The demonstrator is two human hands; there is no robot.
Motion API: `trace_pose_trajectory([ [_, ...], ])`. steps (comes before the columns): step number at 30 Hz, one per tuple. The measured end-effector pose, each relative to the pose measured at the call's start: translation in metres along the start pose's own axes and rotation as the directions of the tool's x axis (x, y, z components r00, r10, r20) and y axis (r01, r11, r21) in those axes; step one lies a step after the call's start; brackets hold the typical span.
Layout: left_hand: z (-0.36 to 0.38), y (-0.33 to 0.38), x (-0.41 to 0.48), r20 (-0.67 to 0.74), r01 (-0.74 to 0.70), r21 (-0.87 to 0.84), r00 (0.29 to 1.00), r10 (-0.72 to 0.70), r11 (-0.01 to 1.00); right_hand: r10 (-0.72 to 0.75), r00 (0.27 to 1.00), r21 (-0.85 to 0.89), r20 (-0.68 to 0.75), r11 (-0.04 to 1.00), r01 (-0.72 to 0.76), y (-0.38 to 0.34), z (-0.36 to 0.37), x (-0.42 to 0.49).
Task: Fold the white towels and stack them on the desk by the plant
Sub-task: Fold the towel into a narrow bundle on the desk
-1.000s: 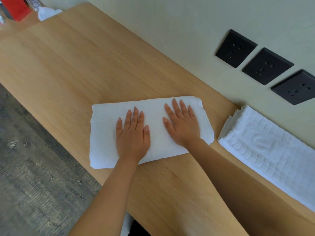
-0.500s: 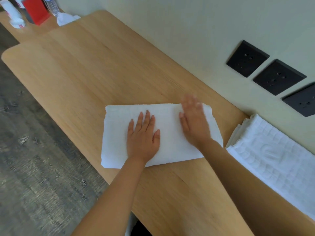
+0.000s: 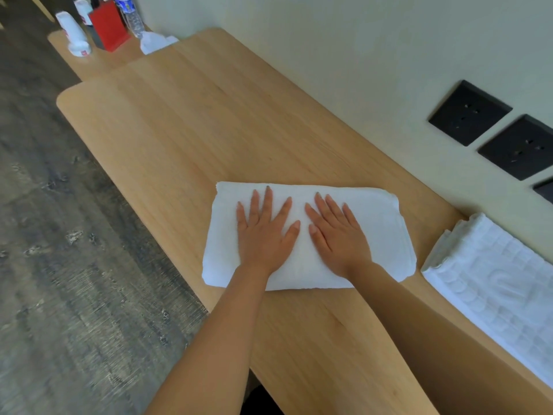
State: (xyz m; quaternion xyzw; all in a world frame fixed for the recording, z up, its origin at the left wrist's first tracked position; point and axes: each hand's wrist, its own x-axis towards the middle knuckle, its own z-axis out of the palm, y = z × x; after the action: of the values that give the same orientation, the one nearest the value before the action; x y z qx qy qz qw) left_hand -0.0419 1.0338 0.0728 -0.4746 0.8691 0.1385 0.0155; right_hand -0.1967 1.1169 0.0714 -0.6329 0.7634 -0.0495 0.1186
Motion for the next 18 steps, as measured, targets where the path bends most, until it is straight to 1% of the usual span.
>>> trace_pose_trajectory([
  [3, -0.005, -0.008, 0.002, -0.02, 0.18, 0.012, 0.983, -0.18, 0.984, -0.004, 1.0, 0.006, -0.008, 1.0, 0.004, 0.001, 0.001, 0.0],
  [5, -0.005, -0.017, 0.003, -0.026, 0.269, 0.025, 0.963, -0.268, 0.963, -0.004, 1.0, -0.003, -0.011, 1.0, 0.004, 0.001, 0.003, 0.0],
  [7, -0.005, -0.025, 0.003, -0.005, 0.327, -0.033, 0.945, -0.327, 0.944, -0.009, 1.0, 0.003, -0.026, 1.0, 0.009, 0.002, 0.004, 0.0],
  [10, -0.002, -0.027, 0.006, 0.017, 0.355, -0.105, 0.935, -0.355, 0.929, -0.014, 0.997, 0.024, -0.075, 1.0, 0.016, 0.002, 0.006, -0.001],
  [13, 0.001, -0.025, 0.011, 0.014, 0.356, -0.08, 0.934, -0.356, 0.931, -0.002, 0.99, 0.054, -0.142, 0.998, 0.01, 0.001, 0.009, -0.003],
  [16, -0.002, -0.026, 0.008, -0.005, 0.336, -0.123, 0.941, -0.339, 0.934, 0.024, 0.983, 0.113, -0.183, 0.994, -0.003, -0.002, 0.007, -0.008],
  [17, -0.003, -0.025, 0.005, -0.04, 0.309, -0.174, 0.947, -0.32, 0.935, 0.064, 0.979, 0.18, -0.192, 0.983, -0.029, -0.005, 0.006, -0.011],
  [18, -0.004, -0.022, 0.0, -0.086, 0.261, -0.279, 0.952, -0.295, 0.924, 0.145, 0.969, 0.322, -0.199, 0.944, -0.075, -0.01, 0.003, -0.017],
])
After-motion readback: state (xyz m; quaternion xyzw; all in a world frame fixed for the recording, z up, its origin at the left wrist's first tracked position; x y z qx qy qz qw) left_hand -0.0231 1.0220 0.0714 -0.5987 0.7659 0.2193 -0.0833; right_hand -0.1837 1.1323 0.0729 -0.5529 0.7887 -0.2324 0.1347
